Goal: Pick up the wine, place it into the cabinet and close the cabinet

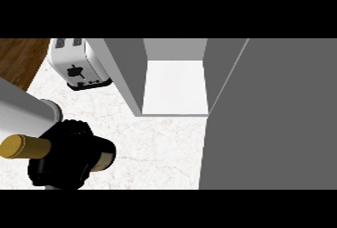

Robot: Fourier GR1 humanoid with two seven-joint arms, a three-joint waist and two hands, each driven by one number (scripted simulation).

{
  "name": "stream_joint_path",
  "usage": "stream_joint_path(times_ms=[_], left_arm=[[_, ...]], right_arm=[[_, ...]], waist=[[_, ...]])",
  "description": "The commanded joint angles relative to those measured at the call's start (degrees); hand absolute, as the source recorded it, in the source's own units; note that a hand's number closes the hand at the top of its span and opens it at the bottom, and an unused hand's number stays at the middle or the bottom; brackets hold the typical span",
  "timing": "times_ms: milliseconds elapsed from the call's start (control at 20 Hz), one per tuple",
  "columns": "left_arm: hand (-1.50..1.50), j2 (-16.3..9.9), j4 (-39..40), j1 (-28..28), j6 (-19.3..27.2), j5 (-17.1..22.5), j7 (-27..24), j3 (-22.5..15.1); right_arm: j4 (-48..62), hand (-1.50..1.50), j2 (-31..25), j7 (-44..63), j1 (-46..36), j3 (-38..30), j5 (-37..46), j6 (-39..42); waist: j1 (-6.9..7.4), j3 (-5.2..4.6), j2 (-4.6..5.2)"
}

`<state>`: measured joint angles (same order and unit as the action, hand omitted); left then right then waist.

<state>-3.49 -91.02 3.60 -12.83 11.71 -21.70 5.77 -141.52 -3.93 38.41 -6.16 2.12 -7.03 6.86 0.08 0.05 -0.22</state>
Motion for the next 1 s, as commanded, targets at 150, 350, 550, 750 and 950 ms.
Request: stream_joint_path(times_ms=[150, 350, 550, 750, 950], left_arm=[[1.50, 3.4, -14.6, 1.3, 6.2, -2.6, 13.5, -8.1], [1.50, 3.4, -15.0, -3.9, 12.4, -5.6, 18.3, -13.9], [1.50, 3.5, -17.5, -5.9, 18.1, -4.5, 21.0, -20.8], [1.50, 3.5, -16.8, -10.2, 25.4, -3.4, 22.9, -25.2], [1.50, 3.5, -16.4, -19.8, 31.1, -3.7, 29.8, -25.5]], right_arm=[[-5.8, -1.50, 0.1, 0.6, 2.9, -1.9, -5.6, 0.4], [-5.5, -1.50, 0.4, 3.7, -0.6, -0.5, -5.0, -1.2], [-5.4, -1.50, 0.6, 2.8, -0.2, -0.1, -3.4, -0.7], [-6.6, -1.50, 0.6, 2.2, 2.3, -0.7, -5.0, 0.0], [-4.1, -1.50, 2.0, 0.2, 1.9, 1.7, -3.0, 0.5]], waist=[[-0.17, 0.01, 0.02], [-0.33, -0.03, 0.09], [-0.35, -0.04, 0.09], [-0.60, -0.02, 0.10], [-0.65, -0.02, 0.14]])
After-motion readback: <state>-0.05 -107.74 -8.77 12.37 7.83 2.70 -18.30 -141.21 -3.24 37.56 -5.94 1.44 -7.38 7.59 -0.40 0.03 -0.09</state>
